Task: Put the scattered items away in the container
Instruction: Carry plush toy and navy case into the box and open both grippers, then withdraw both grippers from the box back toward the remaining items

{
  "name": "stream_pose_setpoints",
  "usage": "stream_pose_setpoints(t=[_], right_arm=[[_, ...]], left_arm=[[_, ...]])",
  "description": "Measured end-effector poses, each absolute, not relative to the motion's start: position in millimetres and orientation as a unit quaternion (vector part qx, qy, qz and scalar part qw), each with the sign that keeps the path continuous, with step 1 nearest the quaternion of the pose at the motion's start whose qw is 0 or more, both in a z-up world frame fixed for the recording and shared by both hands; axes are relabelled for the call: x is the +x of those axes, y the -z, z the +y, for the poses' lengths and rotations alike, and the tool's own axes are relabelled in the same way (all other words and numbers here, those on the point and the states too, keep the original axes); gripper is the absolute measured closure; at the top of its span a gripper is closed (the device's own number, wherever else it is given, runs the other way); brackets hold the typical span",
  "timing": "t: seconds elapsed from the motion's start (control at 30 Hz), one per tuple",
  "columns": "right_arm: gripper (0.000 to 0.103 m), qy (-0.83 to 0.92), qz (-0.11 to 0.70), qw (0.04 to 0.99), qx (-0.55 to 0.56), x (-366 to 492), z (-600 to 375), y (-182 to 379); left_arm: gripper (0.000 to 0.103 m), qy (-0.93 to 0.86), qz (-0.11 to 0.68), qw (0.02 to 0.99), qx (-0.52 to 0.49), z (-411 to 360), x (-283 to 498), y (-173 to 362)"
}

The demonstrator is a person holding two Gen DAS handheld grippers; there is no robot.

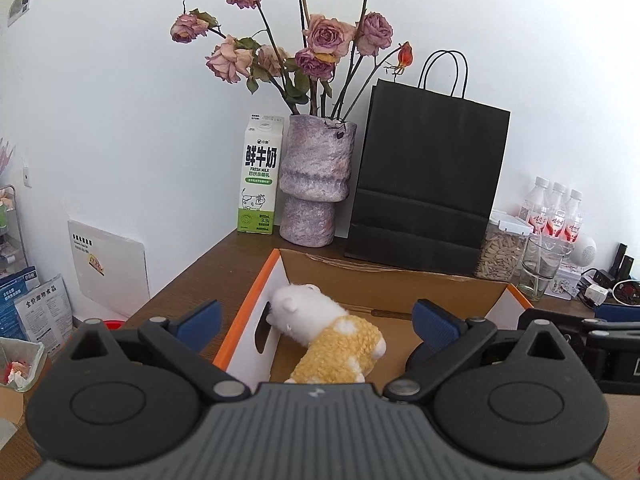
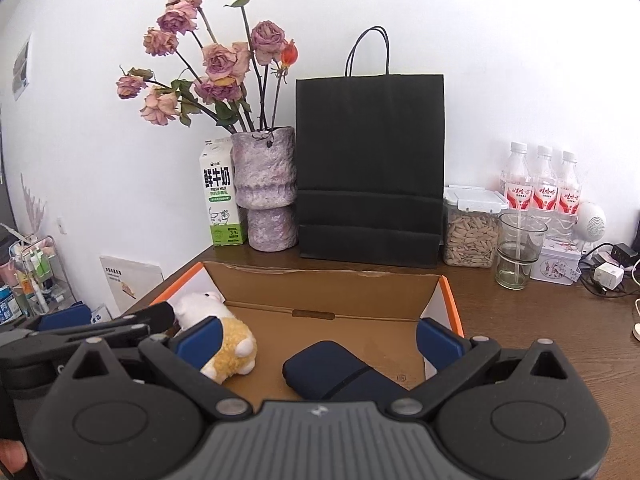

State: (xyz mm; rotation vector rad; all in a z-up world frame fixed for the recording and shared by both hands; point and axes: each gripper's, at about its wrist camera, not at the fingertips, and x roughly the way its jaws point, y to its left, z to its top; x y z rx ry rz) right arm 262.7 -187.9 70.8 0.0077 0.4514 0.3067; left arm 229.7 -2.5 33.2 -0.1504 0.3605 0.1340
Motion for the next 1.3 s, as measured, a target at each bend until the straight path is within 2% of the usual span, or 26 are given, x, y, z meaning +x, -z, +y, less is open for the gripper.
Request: stream_pose_setpoints(t=[0.7,1.3], right_arm=[[0.0,-0.166,0.194,0.967,-0.023,139.5,-201.6,-80.7],[0.0,-0.156,0.248,0.956,-0.022,89.7,-228.2,-33.9]], left_arm=[[0.0,-0.045,0.151,0.986,-0.06,14.7,121.1,-49.8],[0.0,-0.043,0.173,0.982,-0.059,30.1,68.8,-23.0]])
